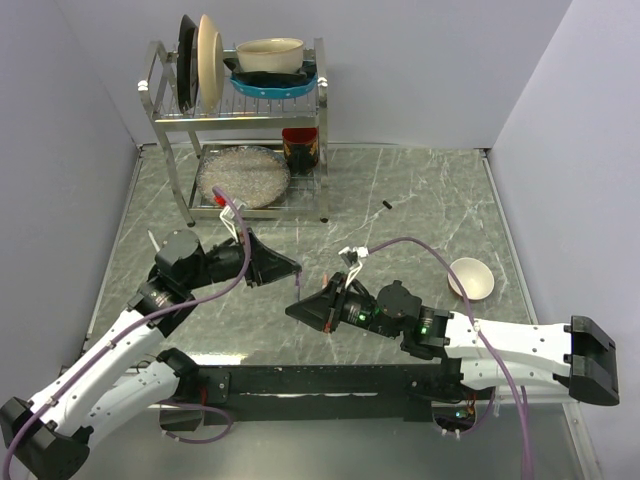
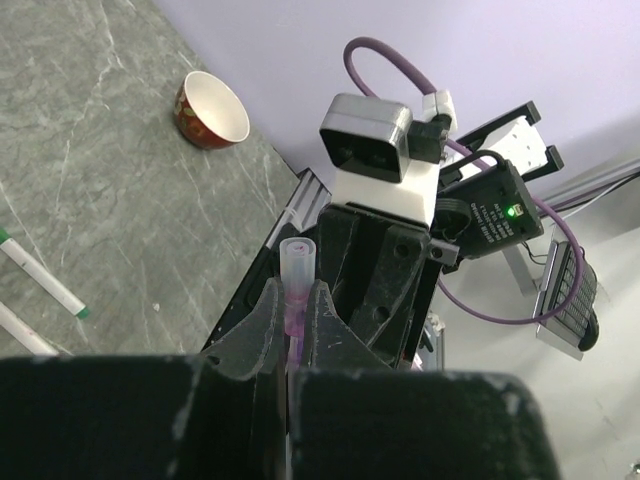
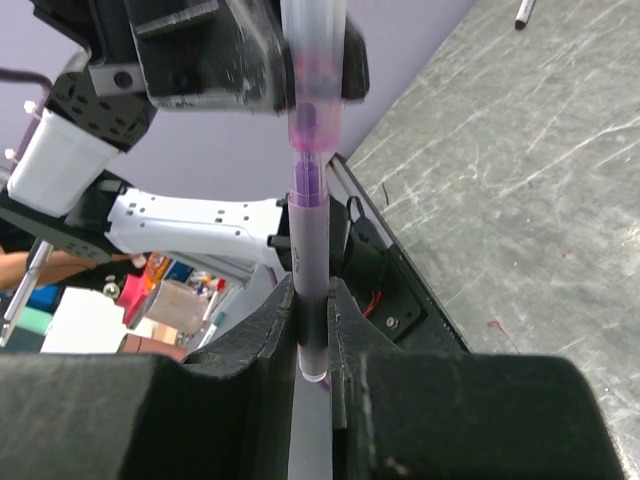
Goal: Insert the pens into the pen caps
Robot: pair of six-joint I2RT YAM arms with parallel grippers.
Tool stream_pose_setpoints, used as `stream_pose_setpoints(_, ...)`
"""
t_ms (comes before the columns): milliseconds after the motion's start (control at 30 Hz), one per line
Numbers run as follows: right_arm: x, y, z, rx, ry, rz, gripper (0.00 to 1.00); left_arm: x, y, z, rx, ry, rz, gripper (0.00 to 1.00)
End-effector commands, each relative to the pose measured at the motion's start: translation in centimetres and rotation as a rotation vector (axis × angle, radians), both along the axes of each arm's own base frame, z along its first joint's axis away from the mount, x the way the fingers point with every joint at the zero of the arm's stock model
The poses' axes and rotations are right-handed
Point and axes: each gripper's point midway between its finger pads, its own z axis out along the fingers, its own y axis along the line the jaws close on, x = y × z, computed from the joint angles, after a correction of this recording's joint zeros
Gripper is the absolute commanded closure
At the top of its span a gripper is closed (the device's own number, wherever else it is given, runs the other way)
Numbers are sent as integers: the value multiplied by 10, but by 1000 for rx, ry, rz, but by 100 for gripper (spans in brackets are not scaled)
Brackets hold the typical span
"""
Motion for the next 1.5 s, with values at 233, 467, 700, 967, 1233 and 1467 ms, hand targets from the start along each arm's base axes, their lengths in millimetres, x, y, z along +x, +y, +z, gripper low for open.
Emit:
stream_pose_setpoints(233, 15, -5, 51, 130, -30, -61, 100, -11, 3, 7, -7, -68, -32, 99)
stream_pose_setpoints(467, 40, -15, 72, 151, -36, -114, 100, -15, 5, -10, 19, -59, -43, 99)
stream_pose_setpoints(700, 40, -14, 77, 128, -91, -77, 100, -17, 1, -9, 13, -48, -76, 84)
stream_pose_setpoints(967, 23, -10, 75, 107, -143, 28, 100, -5, 4, 16, 3, -95, 0, 35)
stream_pose_setpoints(1233, 13, -6, 71, 111, -135, 80, 100, 10, 0, 33, 39, -132, 31, 20)
stream_pose_setpoints(1467, 5, -5, 69, 114, -130, 112, 100, 21, -4, 49, 41, -155, 44, 20)
